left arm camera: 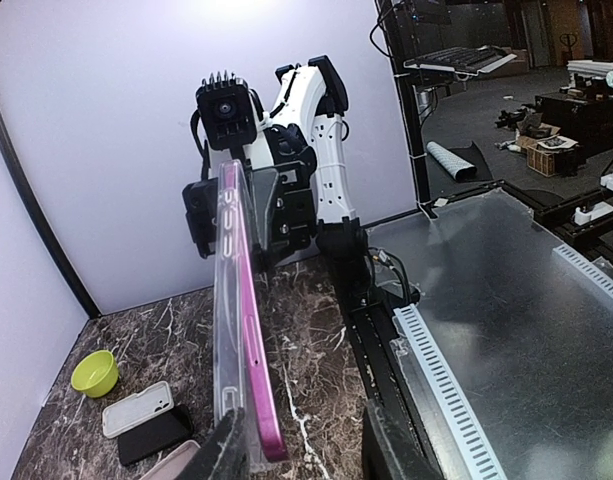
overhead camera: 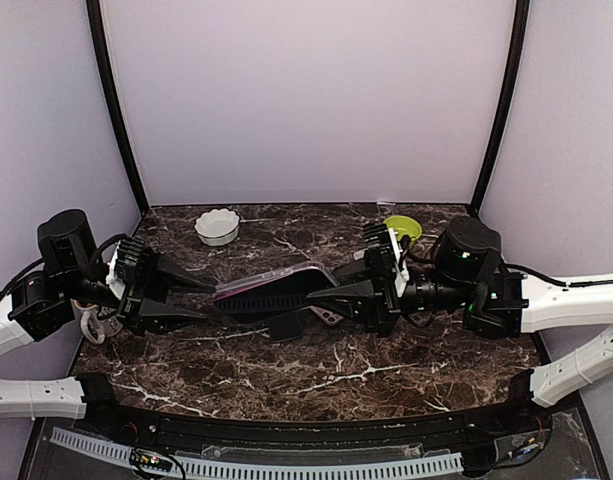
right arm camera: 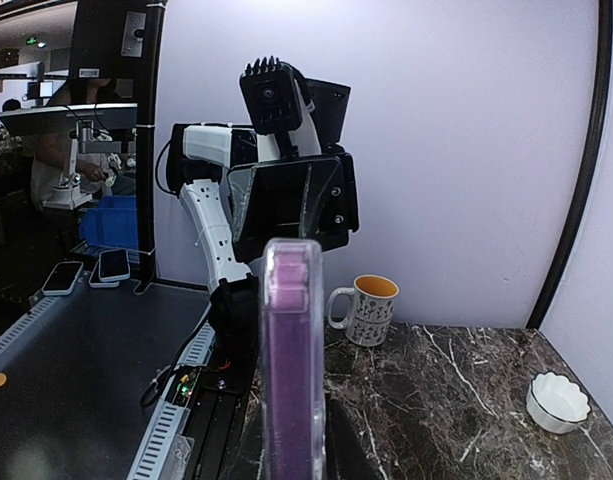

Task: Take the phone out of the phone case
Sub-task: Pass from the right arm to the left

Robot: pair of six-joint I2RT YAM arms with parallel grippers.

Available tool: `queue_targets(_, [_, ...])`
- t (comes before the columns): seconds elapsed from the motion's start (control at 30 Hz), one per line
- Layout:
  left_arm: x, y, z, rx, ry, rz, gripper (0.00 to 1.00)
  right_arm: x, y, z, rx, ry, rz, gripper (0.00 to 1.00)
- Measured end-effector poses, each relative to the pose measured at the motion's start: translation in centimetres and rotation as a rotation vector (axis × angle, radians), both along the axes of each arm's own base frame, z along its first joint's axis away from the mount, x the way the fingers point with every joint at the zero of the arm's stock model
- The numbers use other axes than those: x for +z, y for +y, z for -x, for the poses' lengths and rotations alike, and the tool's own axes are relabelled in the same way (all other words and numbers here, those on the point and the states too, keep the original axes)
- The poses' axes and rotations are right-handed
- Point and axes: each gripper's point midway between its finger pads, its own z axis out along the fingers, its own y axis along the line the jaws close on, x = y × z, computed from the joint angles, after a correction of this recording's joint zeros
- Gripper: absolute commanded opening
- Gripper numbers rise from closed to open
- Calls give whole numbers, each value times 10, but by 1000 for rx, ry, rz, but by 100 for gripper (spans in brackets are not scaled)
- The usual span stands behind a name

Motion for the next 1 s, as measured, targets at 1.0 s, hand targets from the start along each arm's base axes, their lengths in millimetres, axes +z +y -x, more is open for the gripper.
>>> queue_targets(1.0, [-5,-5,-10,38,-21,20,43,0,5,-4,-31,100,-1,0])
